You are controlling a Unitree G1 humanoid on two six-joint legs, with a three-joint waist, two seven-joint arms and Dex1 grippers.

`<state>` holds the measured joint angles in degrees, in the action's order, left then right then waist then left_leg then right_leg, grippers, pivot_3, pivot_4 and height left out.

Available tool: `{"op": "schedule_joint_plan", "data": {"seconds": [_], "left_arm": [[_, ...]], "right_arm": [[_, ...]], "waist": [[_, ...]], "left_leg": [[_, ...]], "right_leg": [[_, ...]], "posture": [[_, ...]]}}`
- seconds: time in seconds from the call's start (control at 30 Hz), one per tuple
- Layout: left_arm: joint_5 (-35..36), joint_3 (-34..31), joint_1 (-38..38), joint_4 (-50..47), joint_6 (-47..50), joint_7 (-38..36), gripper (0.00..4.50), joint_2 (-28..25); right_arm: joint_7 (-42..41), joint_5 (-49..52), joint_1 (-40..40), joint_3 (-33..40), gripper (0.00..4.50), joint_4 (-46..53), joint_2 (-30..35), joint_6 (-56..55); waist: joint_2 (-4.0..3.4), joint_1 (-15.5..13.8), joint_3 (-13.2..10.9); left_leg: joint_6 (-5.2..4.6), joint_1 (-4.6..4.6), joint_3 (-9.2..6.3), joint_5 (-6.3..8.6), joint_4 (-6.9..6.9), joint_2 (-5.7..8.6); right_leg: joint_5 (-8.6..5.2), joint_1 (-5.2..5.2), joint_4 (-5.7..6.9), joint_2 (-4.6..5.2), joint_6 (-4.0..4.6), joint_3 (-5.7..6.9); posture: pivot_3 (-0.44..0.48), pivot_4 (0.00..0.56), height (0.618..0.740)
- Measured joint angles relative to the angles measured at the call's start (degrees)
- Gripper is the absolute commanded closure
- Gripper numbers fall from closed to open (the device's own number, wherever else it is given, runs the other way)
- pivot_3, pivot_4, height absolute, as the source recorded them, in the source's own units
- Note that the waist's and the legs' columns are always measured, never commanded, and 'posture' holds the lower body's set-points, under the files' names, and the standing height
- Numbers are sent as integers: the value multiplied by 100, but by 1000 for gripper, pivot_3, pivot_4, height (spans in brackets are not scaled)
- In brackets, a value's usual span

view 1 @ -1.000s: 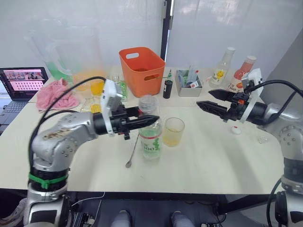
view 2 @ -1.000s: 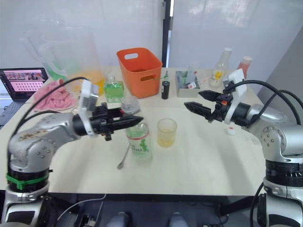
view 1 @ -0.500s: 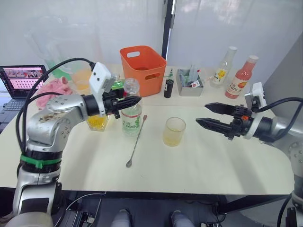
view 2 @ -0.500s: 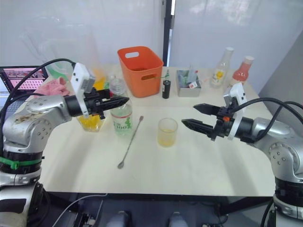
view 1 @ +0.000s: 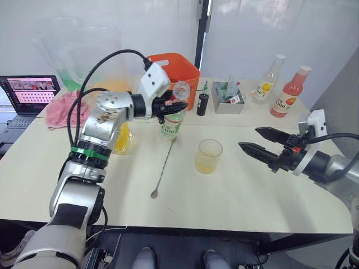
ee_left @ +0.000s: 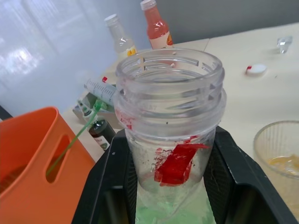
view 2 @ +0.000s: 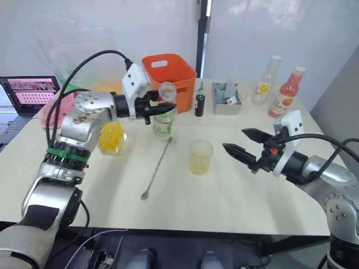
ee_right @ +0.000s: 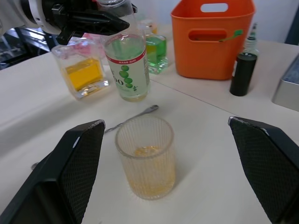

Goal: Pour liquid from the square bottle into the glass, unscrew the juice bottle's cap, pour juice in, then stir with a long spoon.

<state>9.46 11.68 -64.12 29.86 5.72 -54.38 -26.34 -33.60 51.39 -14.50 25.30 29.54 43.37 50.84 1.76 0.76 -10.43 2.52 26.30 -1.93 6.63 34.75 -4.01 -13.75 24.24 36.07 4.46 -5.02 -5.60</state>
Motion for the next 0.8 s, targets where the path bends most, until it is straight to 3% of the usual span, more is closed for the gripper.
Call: {"op": "schedule_joint_plan", "data": {"seconds": [0.17,0.43,0.8], "left_arm": [[-1021,325,-113,947,-1669,438,3010,174],[-2021,531,-310,1691,-3241,1313,3010,527],[-3187,841,-339,1995,-3930,2622,3010,599]], "right_arm": [[293,179,184,73,31,173,1,31],[424,177,322,92,31,246,161,30],[390,53,528,71,31,252,424,24]], "waist": [[1,10,-1],[2,-27,-1],[2,-9,-1]], "left_leg": [[0,1,0,0,3,0],[0,6,0,0,6,4],[0,5,-1,0,7,5]], "right_leg": [[1,-1,1,0,-2,-2],[3,-3,-1,3,-6,-2],[4,-2,3,2,-7,-3]], "posture": [[0,150,725],[0,150,725],[0,150,725]]}}
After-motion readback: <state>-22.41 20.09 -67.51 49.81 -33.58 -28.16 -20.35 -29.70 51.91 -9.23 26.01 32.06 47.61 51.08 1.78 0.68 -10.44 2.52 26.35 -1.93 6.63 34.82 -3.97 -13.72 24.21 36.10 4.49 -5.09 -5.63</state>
